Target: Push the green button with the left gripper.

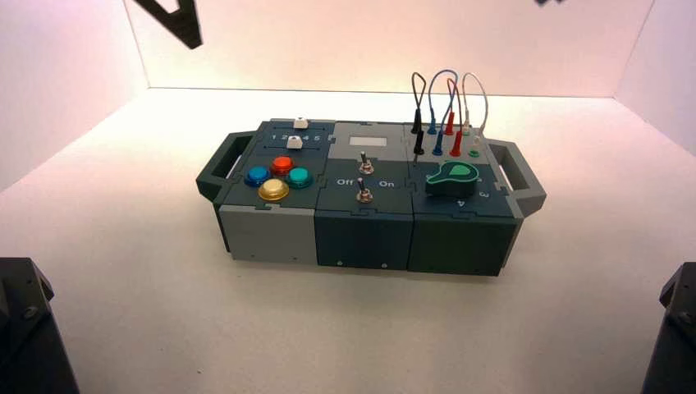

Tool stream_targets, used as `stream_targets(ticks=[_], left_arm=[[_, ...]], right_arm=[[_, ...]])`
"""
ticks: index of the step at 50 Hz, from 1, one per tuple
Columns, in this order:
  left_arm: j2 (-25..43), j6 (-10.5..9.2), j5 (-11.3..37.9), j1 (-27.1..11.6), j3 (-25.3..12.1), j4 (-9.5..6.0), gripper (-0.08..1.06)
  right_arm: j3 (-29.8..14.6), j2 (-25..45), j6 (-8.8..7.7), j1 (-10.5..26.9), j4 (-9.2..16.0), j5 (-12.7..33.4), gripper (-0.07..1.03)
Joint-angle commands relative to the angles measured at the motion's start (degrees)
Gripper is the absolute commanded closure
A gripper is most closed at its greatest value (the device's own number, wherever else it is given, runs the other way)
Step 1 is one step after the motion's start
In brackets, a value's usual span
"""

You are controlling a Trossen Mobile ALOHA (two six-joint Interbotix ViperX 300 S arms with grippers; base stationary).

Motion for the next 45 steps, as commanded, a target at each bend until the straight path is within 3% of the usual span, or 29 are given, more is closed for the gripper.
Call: stream_targets(ticks=[1,10,20,35,45], left_arm=[[-0.3,-0.26,-2.0,-2.1,-1.6,1.41,1.01],[0.4,-0.53,-5.9,-2.8,-0.8,1.58,1.01],[1.5,-0.53,-6.9,-3.7,0.1,1.23,1.01],[3.5,-0.53,-12.0,-8.3,1.8,0.53,1.01],[5.5,-0.62,-15.2,-9.2,2.1,0.35,1.01]], right_arm=[[0.0,0.3,-1.32,0.4,0.4,0.5,0.55],[1.4,0.4,-4.48,1.0,3.3,1.8,0.55],[2.2,0.2,-7.73,1.5,8.9,2.4,0.55],[2.2,-0.4,-10.37,1.5,12.7,4.5,0.55],[2.5,-0.4,-10.81,1.5,14.4,4.9,0.55]])
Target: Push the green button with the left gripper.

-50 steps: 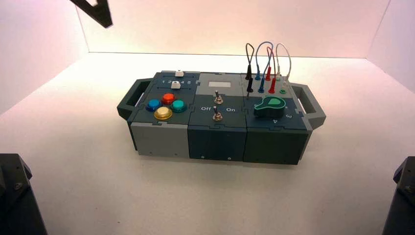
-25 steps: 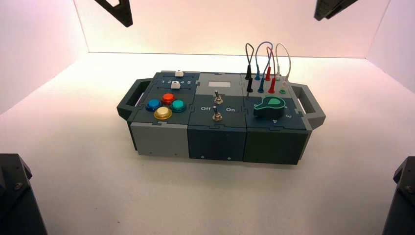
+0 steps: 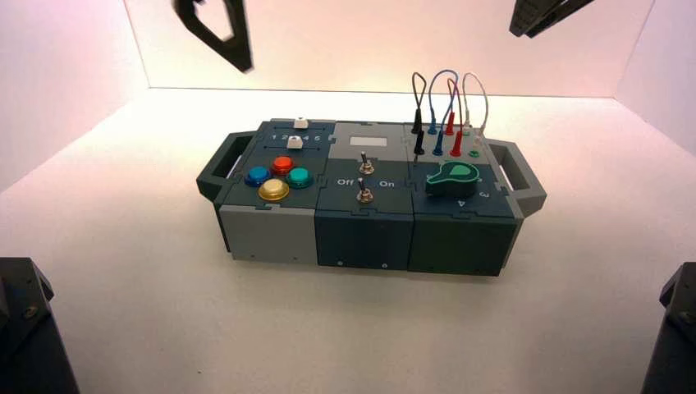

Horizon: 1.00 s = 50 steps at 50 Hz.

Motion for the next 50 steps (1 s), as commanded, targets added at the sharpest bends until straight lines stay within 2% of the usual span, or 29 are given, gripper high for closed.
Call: stream_targets(ticks=[1,13,17,21,32,50], left_arm=[[0.4,-0.26,-1.8,-0.1,-0.6,-0.26,1.01],[3.6,-0.53,-3.5,-2.5,-0.8,-0.62,1.01],[4.7,-2.11,-4.2,-2.5,-0.6,-0.88,1.01],[5.4,-2.46,-4.8,-2.6,-0.6,-1.05,1.01],[7.0,-2.37,-5.1,-3.6,-0.7,-1.05,1.01],[11.5,-2.11,-5.2,-4.8,-1.2,-0.88,1.01]], right_arm=[[-0.8,-0.5,-0.70,0.1,1.2,0.1,0.55],[-0.5,-0.6,-0.70,0.1,1.7,0.0,0.55],[-0.7,-0.6,-0.70,0.1,2.0,0.0,0.55],[-0.7,-0.5,-0.70,0.1,2.1,0.1,0.55],[-0.1,-0.4,-0.70,0.1,3.2,0.0,0.55],[-0.2,-0.8,-0.70,0.1,3.2,-0.1,0.55]])
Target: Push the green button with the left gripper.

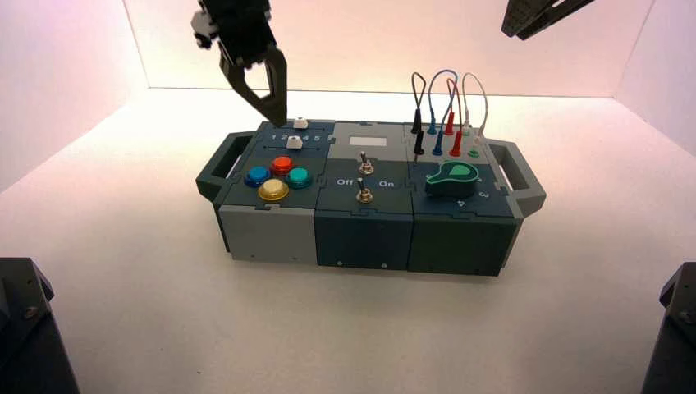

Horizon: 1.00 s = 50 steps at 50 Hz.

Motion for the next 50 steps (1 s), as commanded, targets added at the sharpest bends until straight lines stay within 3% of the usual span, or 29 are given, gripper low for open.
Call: stream_targets(ticks=[1,50], left_arm=[[0.7,0.09,-0.3,-0.5,-1.5,-0.09,1.01],[10.9,0.18,-3.4,-2.3,-4.3,0.00,1.01]], right_arm=[[-0.9,-0.5,-0.62,0.2,0.4,-0.3,0.55],[-1.9,-1.3,-0.62,0.2,0.4,-1.1,0.55]])
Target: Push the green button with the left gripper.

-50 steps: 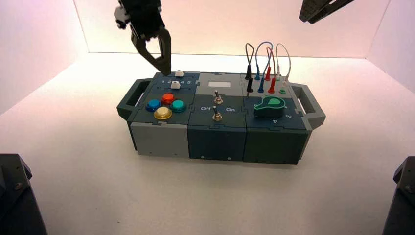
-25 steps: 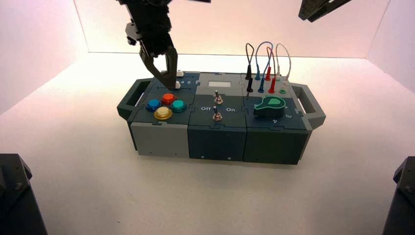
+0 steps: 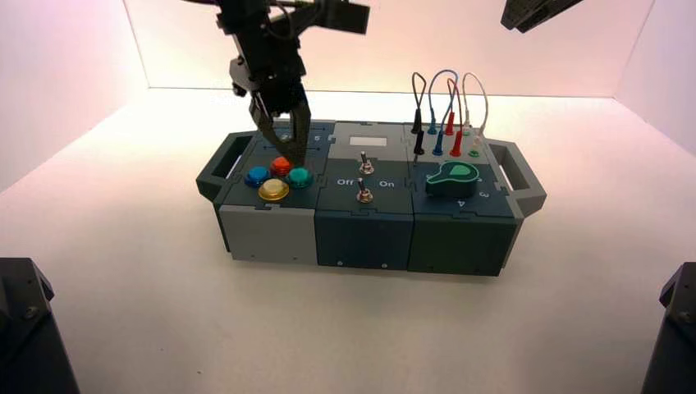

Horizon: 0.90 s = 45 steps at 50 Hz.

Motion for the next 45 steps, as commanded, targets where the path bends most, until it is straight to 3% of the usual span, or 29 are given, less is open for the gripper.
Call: stream_targets(ticks=[1,22,31,45], left_arm=[[-0.2,-0.18,-0.2,-0.3,-1.4,0.00,1.01],[2.4,-0.26,-0.4,-1.4,-1.4,0.00,1.01],[0.0,-0.26,0.8,-1.4,-1.7,0.26,1.01],[-8.3,-0.18,5.8,-1.4,-2.6,2.11,1.01]], right_arm=[[-1.9,-0.5,-0.62,0.1,0.4,-0.2,0.55],[-2.2,-0.2,-0.62,0.1,0.2,-0.2,0.55],[-2.0,0.1,-0.53,0.1,0.1,-0.2,0.55],[-1.8,-0.4,-0.26,-0.2,-1.8,-0.5,0.55]])
